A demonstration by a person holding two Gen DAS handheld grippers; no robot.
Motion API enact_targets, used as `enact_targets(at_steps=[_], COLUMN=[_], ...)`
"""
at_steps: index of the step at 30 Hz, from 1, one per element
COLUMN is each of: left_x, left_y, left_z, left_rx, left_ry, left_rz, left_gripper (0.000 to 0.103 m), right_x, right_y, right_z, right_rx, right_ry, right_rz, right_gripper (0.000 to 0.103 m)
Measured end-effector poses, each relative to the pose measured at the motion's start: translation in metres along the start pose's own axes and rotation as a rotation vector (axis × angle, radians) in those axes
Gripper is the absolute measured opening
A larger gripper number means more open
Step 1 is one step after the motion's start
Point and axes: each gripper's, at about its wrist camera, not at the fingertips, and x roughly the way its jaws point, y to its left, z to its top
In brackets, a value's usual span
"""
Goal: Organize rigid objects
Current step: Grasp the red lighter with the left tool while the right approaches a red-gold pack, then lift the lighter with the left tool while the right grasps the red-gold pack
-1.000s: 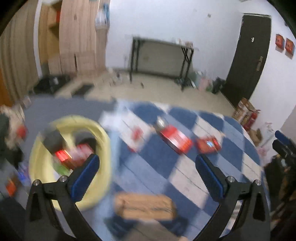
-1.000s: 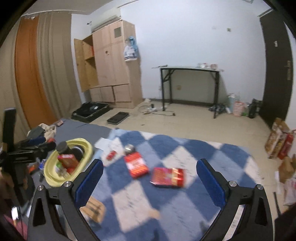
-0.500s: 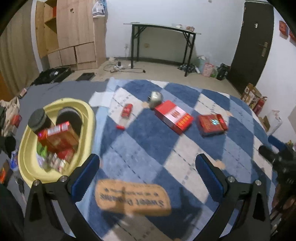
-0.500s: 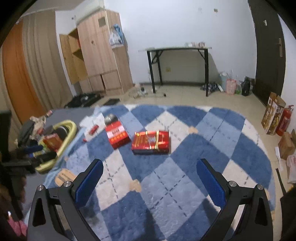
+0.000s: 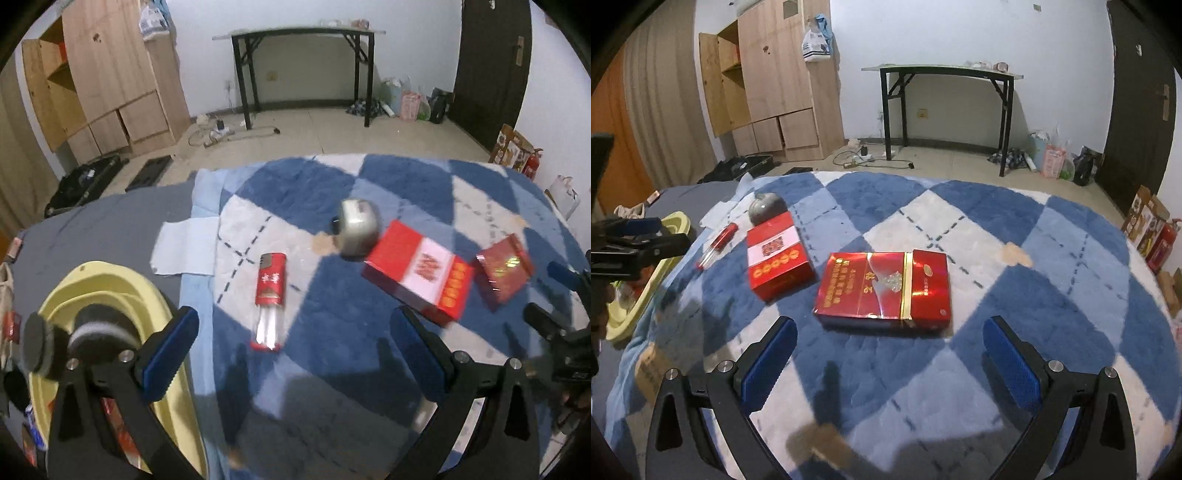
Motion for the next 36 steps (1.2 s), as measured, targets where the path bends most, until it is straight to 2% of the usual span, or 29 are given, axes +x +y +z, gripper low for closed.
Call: enact_targets(at_steps=[4,6,9,11,13,14,15,16,17,20,21,22,24,26,28,29,30,31,33,36], left_x=[0.027,0.032,0.044,0.050,0.054,0.053,0.050,0.050,0.050,0.047,0.046,0.044,0.043,0.043,0.043,0.044,0.044,0.044,0.045,0.044], left_y=[0.004,0.000,0.001,0.004,0.008,0.010,0.012,0.013,0.013,0.012,0.013,0.014,0.014,0.009,0.007,0.007,0.008,0.011,0.014,0.018], left_z=[0.000,-0.001,-0.003,-0.005,-0.009,-0.011,-0.012,-0.013,-0.015,-0.016,-0.015,-0.015,-0.017,-0.020,-0.023,-0.024,-0.025,-0.027,-0.028,-0.031], left_rx=[-0.001,0.003,-0.025,-0.049,-0.075,-0.089,-0.108,-0.114,-0.119,-0.116,-0.120,-0.130,-0.143,-0.123,-0.116,-0.117,-0.122,-0.139,-0.158,-0.177], left_ry=[0.004,-0.015,-0.001,0.014,0.023,0.012,-0.005,-0.007,-0.005,-0.009,-0.011,-0.013,-0.008,-0.015,-0.024,-0.030,-0.035,-0.041,-0.046,-0.060], left_rz=[0.020,0.018,0.015,-0.010,-0.035,-0.051,-0.075,-0.083,-0.073,-0.040,-0.034,-0.043,-0.061,-0.044,-0.041,-0.043,-0.049,-0.066,-0.089,-0.106], left_gripper=[0.102,0.102,0.102,0.096,0.083,0.080,0.072,0.065,0.062,0.040,0.028,0.025,0.025,0.025,0.025,0.025,0.024,0.024,0.024,0.024], right_x=[0.020,0.036,0.051,0.053,0.056,0.060,0.061,0.063,0.064,0.062,0.059,0.057,0.053,0.048,0.040,0.033,0.026,0.021,0.016,0.020], right_y=[0.004,0.005,0.001,-0.001,-0.003,-0.002,-0.001,0.001,0.001,-0.003,-0.006,-0.008,-0.010,-0.011,-0.015,-0.019,-0.023,-0.024,-0.022,-0.019], right_z=[-0.004,-0.003,-0.002,0.001,0.003,0.004,0.005,0.005,0.005,0.004,0.003,0.002,0.001,0.000,0.000,0.000,0.000,0.002,0.008,0.015], right_rx=[-0.028,-0.025,-0.001,0.016,0.030,0.030,0.025,0.018,0.016,0.039,0.050,0.060,0.069,0.078,0.119,0.161,0.181,0.176,0.074,-0.122], right_ry=[-0.015,0.031,0.049,0.050,0.050,0.052,0.052,0.050,0.049,0.038,0.035,0.031,0.028,0.028,0.027,0.010,-0.011,-0.026,-0.053,-0.074], right_rz=[0.000,-0.001,-0.033,-0.033,-0.046,-0.060,-0.073,-0.089,-0.099,-0.102,-0.098,-0.096,-0.098,-0.093,-0.075,-0.060,-0.044,-0.041,-0.023,0.052], right_gripper=[0.103,0.103,0.103,0.103,0.102,0.101,0.101,0.097,0.095,0.078,0.072,0.068,0.066,0.069,0.085,0.091,0.100,0.103,0.103,0.103])
